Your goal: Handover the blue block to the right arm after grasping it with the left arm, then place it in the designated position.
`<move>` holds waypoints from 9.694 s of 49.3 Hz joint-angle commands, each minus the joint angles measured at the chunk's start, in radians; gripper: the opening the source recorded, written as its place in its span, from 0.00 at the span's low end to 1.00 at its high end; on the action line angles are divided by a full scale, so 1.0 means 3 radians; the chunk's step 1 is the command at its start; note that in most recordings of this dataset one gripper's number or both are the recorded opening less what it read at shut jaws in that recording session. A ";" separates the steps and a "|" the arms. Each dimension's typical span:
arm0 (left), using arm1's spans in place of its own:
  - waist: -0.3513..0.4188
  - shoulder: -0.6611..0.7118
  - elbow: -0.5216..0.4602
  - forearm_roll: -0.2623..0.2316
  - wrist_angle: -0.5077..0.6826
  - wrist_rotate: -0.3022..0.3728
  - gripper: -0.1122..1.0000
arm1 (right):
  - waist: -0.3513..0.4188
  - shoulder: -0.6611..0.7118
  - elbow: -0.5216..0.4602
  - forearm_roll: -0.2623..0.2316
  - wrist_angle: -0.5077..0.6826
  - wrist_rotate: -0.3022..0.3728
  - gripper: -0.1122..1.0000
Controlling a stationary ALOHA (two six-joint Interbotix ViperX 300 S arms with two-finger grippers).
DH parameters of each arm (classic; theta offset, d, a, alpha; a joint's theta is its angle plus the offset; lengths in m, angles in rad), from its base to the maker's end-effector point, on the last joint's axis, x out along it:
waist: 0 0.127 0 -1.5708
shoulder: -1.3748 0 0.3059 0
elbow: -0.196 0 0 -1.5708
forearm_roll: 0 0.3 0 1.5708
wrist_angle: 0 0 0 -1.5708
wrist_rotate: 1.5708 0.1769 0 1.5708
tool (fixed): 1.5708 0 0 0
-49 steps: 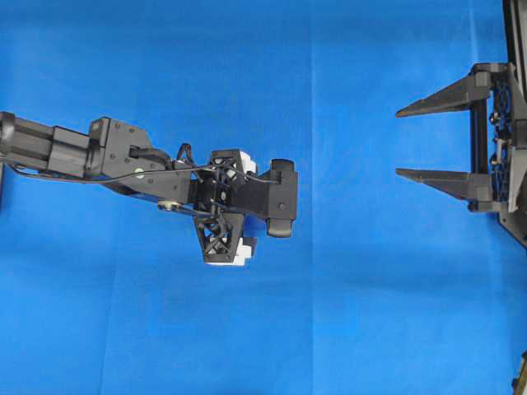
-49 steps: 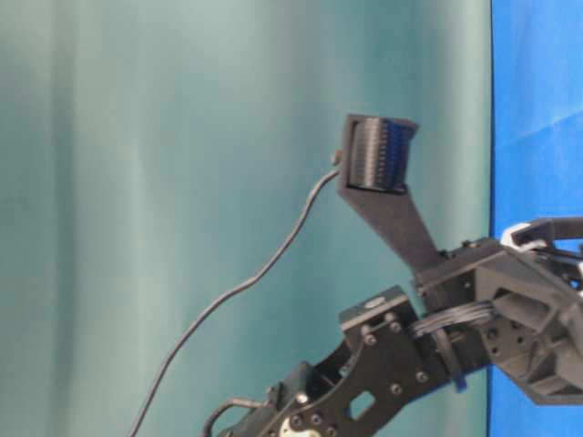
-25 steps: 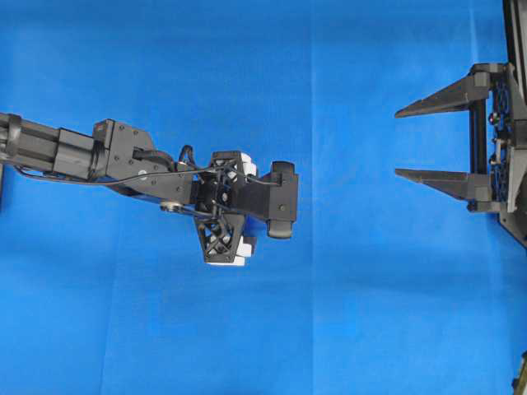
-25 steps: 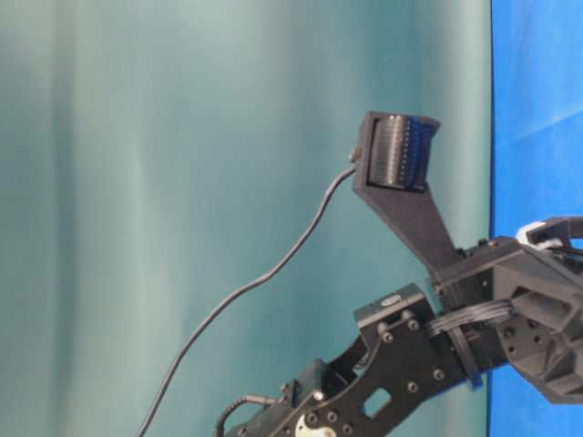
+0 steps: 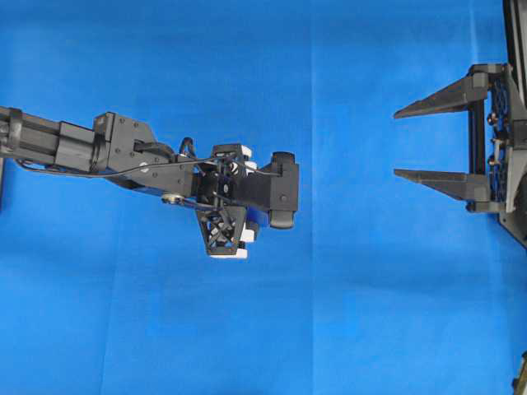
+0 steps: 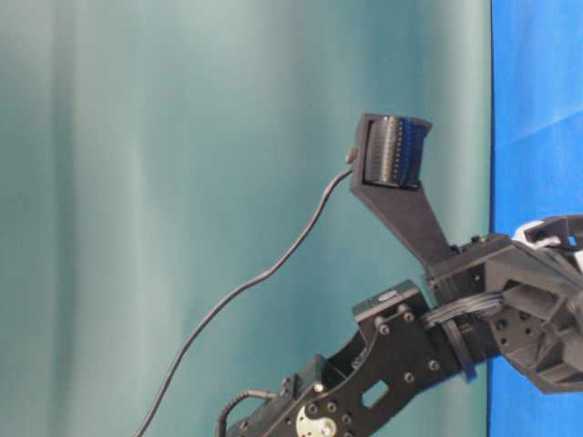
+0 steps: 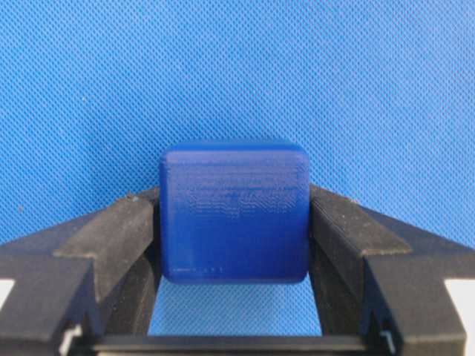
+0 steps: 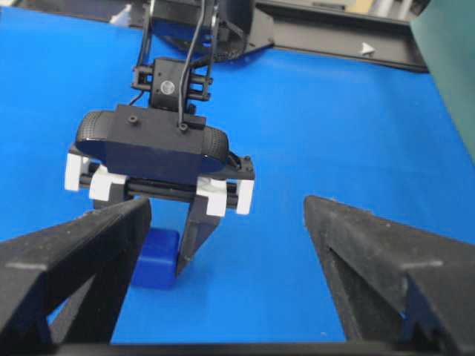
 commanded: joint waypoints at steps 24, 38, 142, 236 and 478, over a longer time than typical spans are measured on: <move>0.0000 -0.0568 -0.0036 0.0010 0.0440 0.0005 0.54 | -0.0010 0.0015 -0.0072 0.0010 -0.0020 0.0005 0.97; 0.0000 -0.1074 -0.0082 0.0010 0.0701 0.0000 0.54 | -0.0010 0.0015 -0.0072 0.0010 -0.0015 0.0010 0.97; 0.0000 -0.1519 -0.0516 0.0036 0.1493 0.0005 0.54 | -0.0010 0.0015 -0.0077 0.0010 -0.0015 0.0015 0.97; 0.0123 -0.2357 0.1391 0.0015 -0.1979 0.0015 0.54 | -0.0010 0.0036 -0.0199 -0.0430 -0.0112 -0.0286 0.97; 0.0153 -0.2424 0.1396 0.0005 -0.1958 -0.0020 0.54 | -0.0031 0.2506 -0.2424 -0.2362 -0.0082 -0.2183 0.95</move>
